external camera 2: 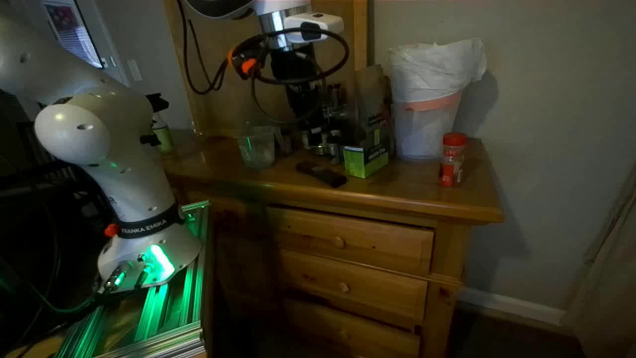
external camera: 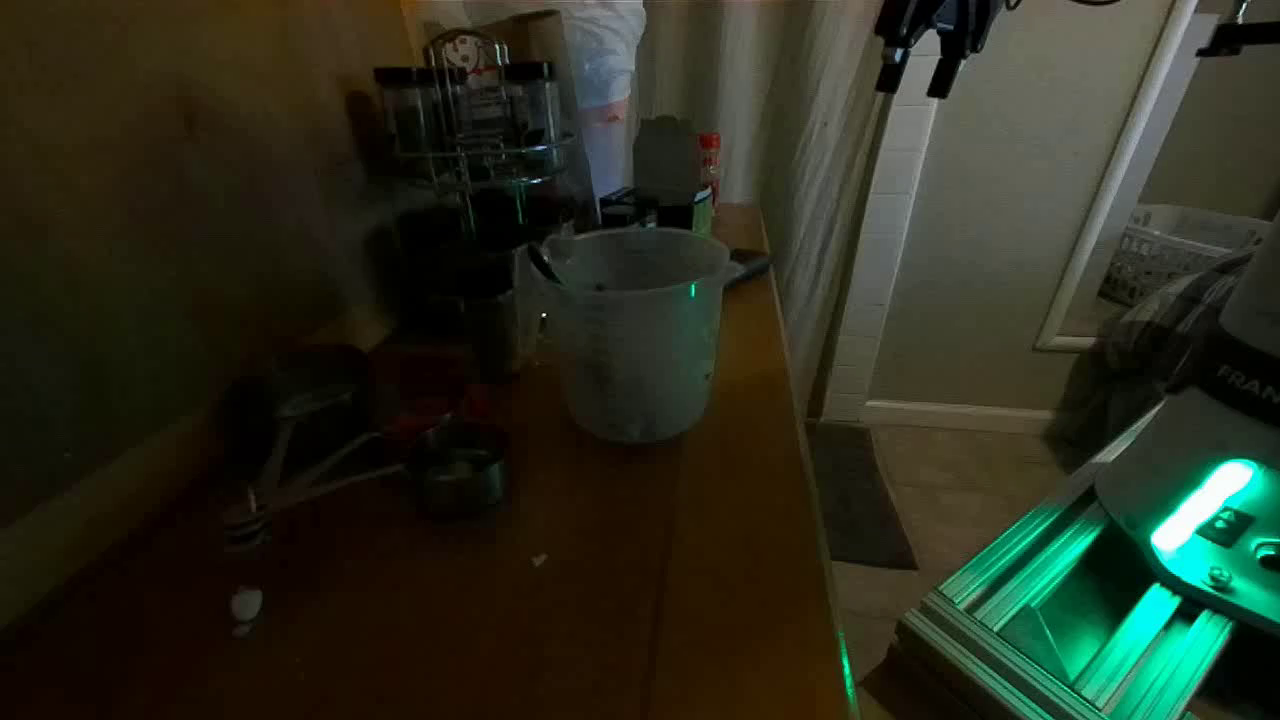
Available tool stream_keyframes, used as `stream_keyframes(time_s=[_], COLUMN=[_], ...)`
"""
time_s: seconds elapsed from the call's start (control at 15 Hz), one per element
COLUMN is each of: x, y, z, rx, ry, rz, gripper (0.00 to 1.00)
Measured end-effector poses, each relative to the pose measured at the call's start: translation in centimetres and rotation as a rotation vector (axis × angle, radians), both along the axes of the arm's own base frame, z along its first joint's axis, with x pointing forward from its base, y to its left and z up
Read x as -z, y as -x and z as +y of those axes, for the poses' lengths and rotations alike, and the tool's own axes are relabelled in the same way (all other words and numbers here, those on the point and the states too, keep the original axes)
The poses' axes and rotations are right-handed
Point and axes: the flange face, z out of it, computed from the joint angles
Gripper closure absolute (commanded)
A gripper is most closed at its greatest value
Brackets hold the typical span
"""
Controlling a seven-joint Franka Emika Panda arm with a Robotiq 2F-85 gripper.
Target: Take the bottle off of the rack
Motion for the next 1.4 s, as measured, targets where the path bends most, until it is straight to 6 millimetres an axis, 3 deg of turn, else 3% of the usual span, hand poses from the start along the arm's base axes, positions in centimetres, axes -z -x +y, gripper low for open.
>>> stream_keyframes(time_s=[0.67, 0.8, 1.0, 1.27, 1.4], x=[0.1, 0.5, 1.5, 1.3, 0.6], y=[-0.1, -0.4, -0.3, 1.6, 2.9], z=[0.4, 3.3, 10.5, 20.1, 22.9], rx=[-0.023, -0.125, -0.29, -0.504, -0.592], ry=[0.004, 0.011, -0.015, -0.087, -0.12], rz=[0.005, 0.017, 0.056, 0.089, 0.098], gripper=[0.0, 0.0, 0.0, 0.0, 0.0])
